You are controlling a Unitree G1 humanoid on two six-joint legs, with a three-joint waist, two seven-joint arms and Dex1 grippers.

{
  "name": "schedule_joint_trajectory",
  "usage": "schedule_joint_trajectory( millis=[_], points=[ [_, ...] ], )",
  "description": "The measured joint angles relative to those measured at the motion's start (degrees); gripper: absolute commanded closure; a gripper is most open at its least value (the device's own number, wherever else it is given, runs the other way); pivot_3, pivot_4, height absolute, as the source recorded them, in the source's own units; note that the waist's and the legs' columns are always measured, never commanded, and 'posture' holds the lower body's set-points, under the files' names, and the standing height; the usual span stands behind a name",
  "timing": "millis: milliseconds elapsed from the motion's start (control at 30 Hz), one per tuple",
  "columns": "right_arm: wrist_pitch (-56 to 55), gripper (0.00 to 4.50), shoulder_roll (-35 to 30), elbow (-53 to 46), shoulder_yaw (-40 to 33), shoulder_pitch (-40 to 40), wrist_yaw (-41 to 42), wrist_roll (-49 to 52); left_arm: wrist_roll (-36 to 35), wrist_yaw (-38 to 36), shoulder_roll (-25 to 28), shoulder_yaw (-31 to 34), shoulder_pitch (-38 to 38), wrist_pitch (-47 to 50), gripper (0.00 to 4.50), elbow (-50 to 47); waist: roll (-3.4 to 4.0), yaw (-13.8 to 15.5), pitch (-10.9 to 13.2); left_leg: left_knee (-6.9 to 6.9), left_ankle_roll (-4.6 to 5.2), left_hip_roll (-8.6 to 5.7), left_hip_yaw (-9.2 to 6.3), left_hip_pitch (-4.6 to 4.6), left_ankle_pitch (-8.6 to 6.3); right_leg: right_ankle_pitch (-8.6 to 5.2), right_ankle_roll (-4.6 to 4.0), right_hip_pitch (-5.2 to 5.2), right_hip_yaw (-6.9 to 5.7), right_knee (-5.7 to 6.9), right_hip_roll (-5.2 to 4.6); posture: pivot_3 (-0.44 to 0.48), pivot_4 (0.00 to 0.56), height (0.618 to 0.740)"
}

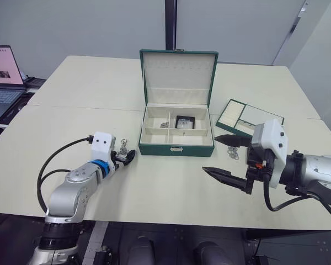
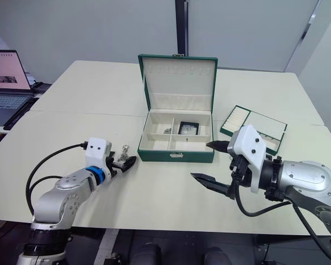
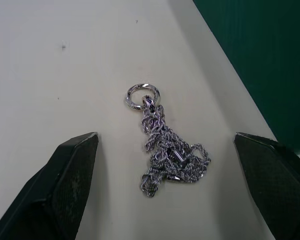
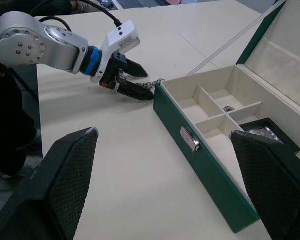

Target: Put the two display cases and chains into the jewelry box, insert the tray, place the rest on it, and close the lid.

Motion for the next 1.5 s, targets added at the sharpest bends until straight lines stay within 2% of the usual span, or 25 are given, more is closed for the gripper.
schedule_joint_trajectory(
  millis=[367, 467, 867, 1500],
  points=[
    [0.61, 0.00, -1.04, 0.00, -1.81, 0.12, -0.96, 0.32, 2.26, -1.50, -1.04, -0.33, -1.24, -2.53, 0.01, 2.75, 0.08, 0.24, -0.05, 0.01, 0.00, 0.00, 0.00, 0.02, 0.00, 0.00, 0.00, 0.03, 0.00, 0.00, 0.00, 0.000, 0.150, 0.726],
    [0.71, 0.00, -1.04, 0.00, -1.81, 0.15, -0.96, 0.50, 2.16, -1.95, -1.06, -0.04, -1.01, -2.22, 0.61, 2.69, 0.09, 0.23, -0.05, 0.01, 0.00, 0.00, 0.01, 0.02, 0.00, 0.00, 0.00, 0.04, 0.00, 0.00, 0.00, 0.000, 0.150, 0.726],
    [0.72, 0.00, -1.04, 0.00, -1.81, 0.14, -0.96, 0.61, 2.35, -3.50, -1.04, 0.37, -0.16, -1.68, 4.41, 1.66, 0.14, 0.26, -0.09, 0.01, 0.00, -0.01, 0.01, 0.02, 0.00, 0.00, 0.00, 0.05, 0.00, -0.01, -0.01, 0.000, 0.150, 0.726],
    [0.72, 0.00, -1.04, 0.39, -1.81, 0.14, -0.95, 0.21, 3.64, -3.90, -1.23, 0.01, -1.50, -1.99, 4.43, 2.54, 0.14, 0.73, -0.08, 0.01, 0.01, -0.01, 0.02, 0.02, -0.01, 0.00, 0.00, 0.05, 0.00, -0.01, -0.01, 0.000, 0.150, 0.726]
  ],
)
